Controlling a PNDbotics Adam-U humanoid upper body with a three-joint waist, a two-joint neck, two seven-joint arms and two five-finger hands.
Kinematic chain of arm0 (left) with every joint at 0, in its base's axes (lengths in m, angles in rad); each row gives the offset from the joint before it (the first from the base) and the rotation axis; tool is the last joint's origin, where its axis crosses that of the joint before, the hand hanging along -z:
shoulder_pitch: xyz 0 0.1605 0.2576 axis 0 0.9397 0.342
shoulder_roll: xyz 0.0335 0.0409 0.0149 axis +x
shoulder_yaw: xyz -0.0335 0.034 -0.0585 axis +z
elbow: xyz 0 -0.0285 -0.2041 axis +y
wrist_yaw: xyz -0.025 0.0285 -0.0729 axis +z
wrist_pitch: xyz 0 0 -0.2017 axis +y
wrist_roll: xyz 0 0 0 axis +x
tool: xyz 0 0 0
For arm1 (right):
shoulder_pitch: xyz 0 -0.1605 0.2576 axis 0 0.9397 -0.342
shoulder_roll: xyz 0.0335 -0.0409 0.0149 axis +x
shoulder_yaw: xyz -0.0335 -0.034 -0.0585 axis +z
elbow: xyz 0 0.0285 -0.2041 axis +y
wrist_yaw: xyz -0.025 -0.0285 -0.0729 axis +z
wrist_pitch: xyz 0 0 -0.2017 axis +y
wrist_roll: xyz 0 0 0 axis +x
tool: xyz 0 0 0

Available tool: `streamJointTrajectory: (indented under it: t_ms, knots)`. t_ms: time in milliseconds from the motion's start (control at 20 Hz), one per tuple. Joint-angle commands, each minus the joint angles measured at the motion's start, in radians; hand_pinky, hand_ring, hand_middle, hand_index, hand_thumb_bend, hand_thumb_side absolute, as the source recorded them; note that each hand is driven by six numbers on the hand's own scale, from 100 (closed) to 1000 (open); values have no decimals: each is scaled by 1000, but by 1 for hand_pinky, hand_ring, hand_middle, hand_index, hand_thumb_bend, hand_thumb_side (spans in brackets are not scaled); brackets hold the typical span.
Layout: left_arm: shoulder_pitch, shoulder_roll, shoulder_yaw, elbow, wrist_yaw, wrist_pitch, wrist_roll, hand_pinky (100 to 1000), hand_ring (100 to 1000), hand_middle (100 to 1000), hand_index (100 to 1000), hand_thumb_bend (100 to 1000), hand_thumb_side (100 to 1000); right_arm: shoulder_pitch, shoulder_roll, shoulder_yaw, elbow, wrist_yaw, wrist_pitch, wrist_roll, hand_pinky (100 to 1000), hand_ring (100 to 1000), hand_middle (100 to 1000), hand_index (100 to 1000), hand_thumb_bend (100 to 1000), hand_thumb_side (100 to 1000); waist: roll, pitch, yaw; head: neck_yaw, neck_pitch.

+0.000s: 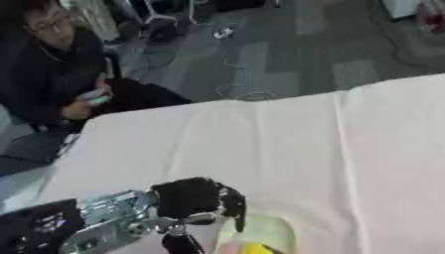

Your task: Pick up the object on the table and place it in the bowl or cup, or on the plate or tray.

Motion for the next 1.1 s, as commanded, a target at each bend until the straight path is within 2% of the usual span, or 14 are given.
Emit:
streamJointTrajectory:
  t_ms: [50, 200, 400, 500, 650, 700, 750, 950, 1050, 1100]
  knots:
    - [5, 14, 28, -7, -13, 5, 16, 447, 633, 678, 667, 554, 766, -1, -22, -6, -14, 8, -299, -301, 333, 319, 314, 511, 239, 823, -7, -18, 9, 10, -7]
    - [50, -18, 65, -7, -30, 12, 91, 454, 634, 682, 669, 550, 778, 14, -22, -5, -14, 31, -299, -301, 332, 319, 313, 508, 253, 822, -7, -25, 27, -2, -2]
    - [163, -125, 124, -7, -69, 12, 282, 452, 616, 681, 674, 538, 814, 62, -9, 4, -14, 92, -299, -301, 327, 319, 311, 501, 259, 819, -8, -47, 69, -28, -5]
    - [218, -191, 134, -7, -83, 6, 388, 442, 601, 677, 676, 545, 810, 102, 15, 16, -14, 141, -299, -301, 323, 319, 307, 493, 255, 815, -22, -67, 99, -42, -4]
    - [275, -262, 123, -7, -120, -19, 504, 448, 588, 676, 683, 547, 809, 176, 75, 53, -14, 240, -299, -301, 313, 318, 294, 461, 244, 800, -56, -109, 136, -73, -8]
    - [288, -278, 117, -7, -138, -27, 530, 453, 589, 678, 684, 549, 808, 197, 97, 71, -14, 277, -299, -301, 309, 318, 287, 450, 455, 643, -64, -120, 148, -81, -8]
    - [299, -301, 116, -7, -154, -28, 557, 451, 582, 673, 685, 549, 804, 226, 122, 90, -14, 318, -299, -301, 306, 318, 287, 444, 236, 793, -77, -136, 168, -92, -5]
    - [343, -403, 111, -7, -203, -80, 661, 440, 560, 664, 691, 557, 786, 321, 217, 173, -14, 468, -299, -301, 291, 317, 275, 411, 221, 783, -120, -177, 248, -129, 0]
    - [350, -457, 123, -7, -198, -88, 707, 431, 545, 653, 694, 556, 778, 354, 254, 201, -14, 526, -299, -301, 291, 316, 267, 399, 218, 779, -137, -192, 278, -160, -7]
    - [343, -499, 134, -7, -189, -95, 734, 429, 542, 651, 694, 555, 776, 373, 273, 210, -14, 553, -299, -301, 291, 316, 266, 398, 218, 779, -150, -202, 294, -197, -14]
